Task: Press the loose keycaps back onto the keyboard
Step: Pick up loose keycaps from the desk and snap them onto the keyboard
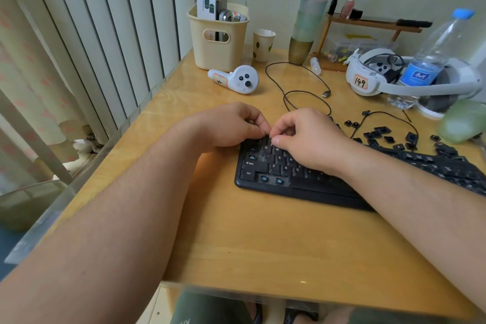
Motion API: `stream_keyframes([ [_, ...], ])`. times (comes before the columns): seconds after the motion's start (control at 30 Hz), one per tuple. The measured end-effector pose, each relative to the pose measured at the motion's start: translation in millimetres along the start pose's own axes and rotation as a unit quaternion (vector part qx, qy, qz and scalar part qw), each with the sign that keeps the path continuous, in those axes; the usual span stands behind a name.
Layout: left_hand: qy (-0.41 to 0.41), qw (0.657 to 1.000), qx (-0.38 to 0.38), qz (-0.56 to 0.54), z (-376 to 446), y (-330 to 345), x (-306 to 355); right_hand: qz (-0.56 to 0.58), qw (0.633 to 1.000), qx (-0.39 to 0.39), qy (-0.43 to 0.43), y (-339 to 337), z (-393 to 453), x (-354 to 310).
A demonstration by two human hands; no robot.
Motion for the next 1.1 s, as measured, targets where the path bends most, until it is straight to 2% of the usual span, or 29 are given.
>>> stream_keyframes([
  [0.27,-0.011,1.0,-0.004,-0.029,-1.4,-1.4,-0.9,0.094,0.987,-0.063,0.113,-6.4,36.5,3.7],
  [0.37,0.024,0.999,0.013,-0.042,-2.1,-1.5,3.2,0.156,0.975,-0.077,0.14,-9.8,39.6,9.4],
  [0.43,0.063,0.997,0.049,-0.008,-0.9,-2.4,7.3,0.189,0.967,-0.077,0.155,-11.0,39.9,12.9],
  [0.5,0.108,0.987,0.093,0.072,-1.1,-3.0,12.5,0.205,0.963,-0.074,0.16,-10.2,40.0,14.8],
  [0.6,0.144,0.973,0.129,0.123,-3.6,-4.9,16.2,0.208,0.967,-0.057,0.139,-10.8,37.2,15.6],
  [0.8,0.143,0.976,0.123,0.108,-5.8,-5.4,15.7,0.174,0.984,-0.036,0.025,-17.5,24.9,17.6],
  [1.0,0.141,0.982,0.101,0.07,-4.4,-2.5,16.8,0.155,0.987,-0.037,-0.012,-19.9,20.5,19.9],
  [1.1,0.142,0.983,0.106,0.036,-4.5,-4.7,15.8,0.139,0.989,-0.014,-0.041,-22.8,18.3,17.7],
])
Point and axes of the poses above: each hand's wrist, its own z-axis towards the middle knuckle, its own y-axis out of the palm, x = y × z, the point moved 5 cm from there along z, towards the middle knuckle, and after that the axes turned 5 degrees about -z, right-handed, at the moved point
